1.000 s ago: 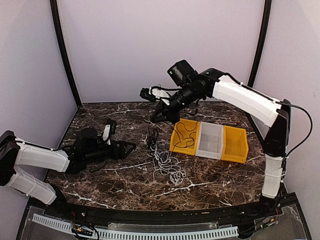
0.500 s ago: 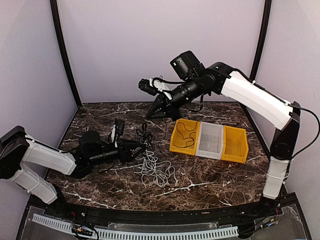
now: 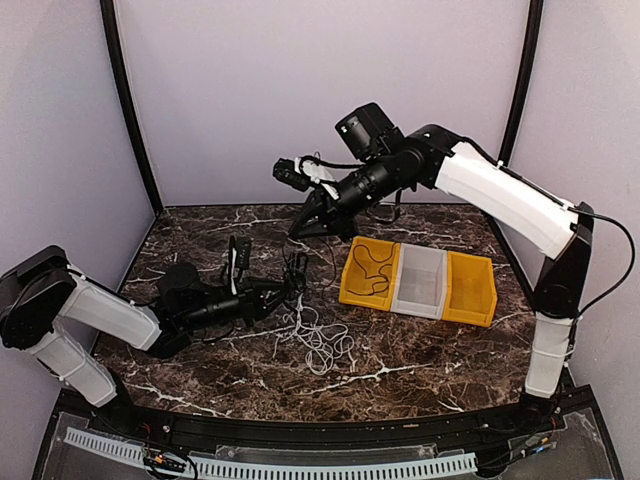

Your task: Untangle the cables

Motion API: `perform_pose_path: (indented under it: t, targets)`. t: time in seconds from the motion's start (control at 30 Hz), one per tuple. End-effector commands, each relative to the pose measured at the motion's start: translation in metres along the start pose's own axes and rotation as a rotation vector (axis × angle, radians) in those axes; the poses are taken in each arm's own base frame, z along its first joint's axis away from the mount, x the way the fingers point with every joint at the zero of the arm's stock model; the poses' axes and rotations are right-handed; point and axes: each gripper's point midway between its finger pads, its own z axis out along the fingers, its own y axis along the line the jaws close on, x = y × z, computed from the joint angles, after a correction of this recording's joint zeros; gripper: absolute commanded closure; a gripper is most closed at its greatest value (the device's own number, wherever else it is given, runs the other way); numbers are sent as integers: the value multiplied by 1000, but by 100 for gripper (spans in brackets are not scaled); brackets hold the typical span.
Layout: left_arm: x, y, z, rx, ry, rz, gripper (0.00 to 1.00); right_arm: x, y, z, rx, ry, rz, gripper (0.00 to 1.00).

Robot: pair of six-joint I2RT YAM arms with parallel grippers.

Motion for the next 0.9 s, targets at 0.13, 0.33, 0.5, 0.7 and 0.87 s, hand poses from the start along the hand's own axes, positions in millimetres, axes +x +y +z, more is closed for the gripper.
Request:
perform_pose_path:
  t: [0.13, 0.33, 0.5, 0.7, 0.87]
  targets:
    - [19, 50, -13, -280, 43, -28, 100, -35, -6, -53, 124, -82, -100, 100]
    - [70, 90, -52, -512, 215, -22, 100, -69, -15, -148, 246, -240, -135, 100]
    - [94, 115, -89, -682, 247, -93, 100, -73, -15, -195, 313, -290, -154, 100]
    - [101, 126, -108, -761, 247, -131, 100, -67, -4, -203, 263, -319, -136, 100]
    - [64, 100, -85, -613, 165, -77, 80, -45, -2, -160, 155, -298, -71, 100]
